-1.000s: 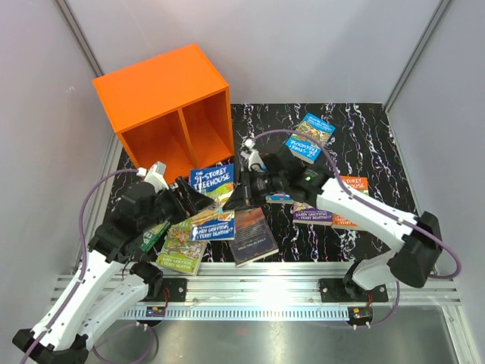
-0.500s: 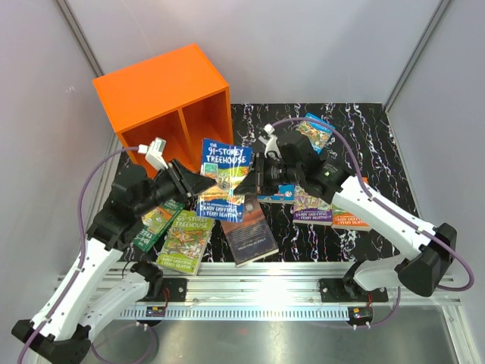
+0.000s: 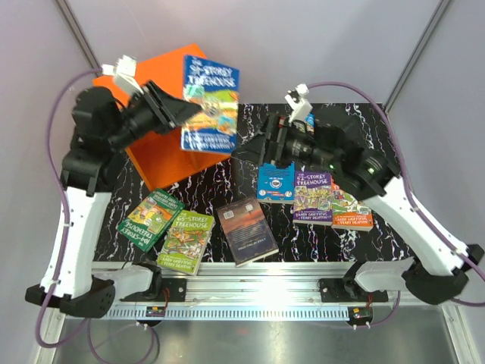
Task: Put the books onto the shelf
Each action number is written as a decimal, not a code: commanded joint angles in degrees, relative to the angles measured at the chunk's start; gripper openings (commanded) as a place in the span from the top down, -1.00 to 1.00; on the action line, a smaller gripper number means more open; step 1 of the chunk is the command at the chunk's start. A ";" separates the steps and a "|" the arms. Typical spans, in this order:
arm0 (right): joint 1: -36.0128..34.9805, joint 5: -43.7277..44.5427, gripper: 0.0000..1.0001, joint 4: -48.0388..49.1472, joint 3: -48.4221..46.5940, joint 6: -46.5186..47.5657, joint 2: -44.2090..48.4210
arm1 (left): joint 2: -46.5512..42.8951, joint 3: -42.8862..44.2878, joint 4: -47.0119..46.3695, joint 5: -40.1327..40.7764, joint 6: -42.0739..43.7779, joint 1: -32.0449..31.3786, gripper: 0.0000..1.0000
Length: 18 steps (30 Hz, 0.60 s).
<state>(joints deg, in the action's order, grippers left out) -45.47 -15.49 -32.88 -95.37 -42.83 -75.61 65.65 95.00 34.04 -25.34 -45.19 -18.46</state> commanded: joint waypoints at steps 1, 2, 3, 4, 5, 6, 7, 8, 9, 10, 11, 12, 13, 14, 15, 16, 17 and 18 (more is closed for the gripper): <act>-0.49 3.79 -1.00 -1.83 3.43 0.56 7.47 | 4.38 9.31 -1.88 -3.48 0.28 9.02 1.00; -0.41 4.75 -1.00 -2.53 4.83 0.38 8.80 | 5.62 12.54 -1.09 -3.92 0.45 10.62 1.00; -0.49 5.11 -0.99 -2.80 6.41 0.03 10.04 | 6.59 13.97 -0.74 -4.27 0.45 12.38 1.00; -0.49 5.55 -1.00 -3.32 9.21 -0.58 12.40 | 8.60 15.03 -0.64 -5.49 0.10 15.87 1.00; -0.49 5.90 -0.99 -3.85 10.63 -1.02 13.46 | 9.40 15.99 -1.25 -6.29 -0.51 17.65 1.00; -0.49 5.99 -0.99 -4.12 11.86 -1.38 14.35 | 10.02 15.92 -2.04 -7.17 -1.30 19.15 1.00; -0.49 5.91 -0.99 -4.47 13.88 -2.08 16.09 | 10.64 15.48 -3.27 -8.22 -3.22 21.25 1.00; -0.49 6.17 -0.99 -5.25 14.68 -2.34 16.90 | 11.95 14.26 -5.63 -10.32 -4.37 24.49 1.00; -0.49 6.34 -0.99 -5.61 15.99 -2.87 17.51 | 12.74 13.90 -6.35 -11.21 -5.25 25.91 1.00; -0.41 6.61 -1.00 -6.05 16.53 -2.87 18.56 | 13.45 13.63 -6.53 -12.87 -6.30 28.45 1.00; -0.41 7.04 -0.99 -6.83 16.88 -2.87 19.01 | 14.93 13.63 -5.84 -13.59 -6.31 29.61 1.00; -0.49 7.40 -1.00 -7.19 17.15 -2.61 19.27 | 15.38 13.63 -4.70 -13.77 -6.05 30.58 1.00; -0.41 7.75 -1.00 -8.33 17.06 -2.44 19.54 | 15.74 13.28 -2.86 -14.55 -5.01 32.41 1.00; -0.41 8.19 -0.99 -8.77 16.98 -2.09 19.45 | 16.00 12.85 -2.06 -14.91 -4.13 32.95 1.00; -0.41 8.45 -1.00 -9.04 16.71 -1.56 19.45 | 15.83 12.32 -1.09 -14.30 -3.16 33.40 1.00; -0.32 8.54 -0.99 -9.30 16.54 -1.30 19.10 | 15.57 11.88 0.31 -11.86 -1.24 33.92 1.00; -0.40 8.46 -0.99 -9.74 16.36 -1.03 18.84 | 15.56 11.09 2.67 -10.79 -0.43 34.19 1.00; -0.41 8.11 -0.99 -9.57 16.27 -0.85 18.58 | 15.65 10.65 3.39 -9.82 0.27 34.28 1.00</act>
<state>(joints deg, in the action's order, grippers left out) -45.65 -8.95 -42.04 -78.08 -44.73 -56.97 83.44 105.32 38.17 -33.80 -47.31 15.49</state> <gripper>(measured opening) 0.994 0.307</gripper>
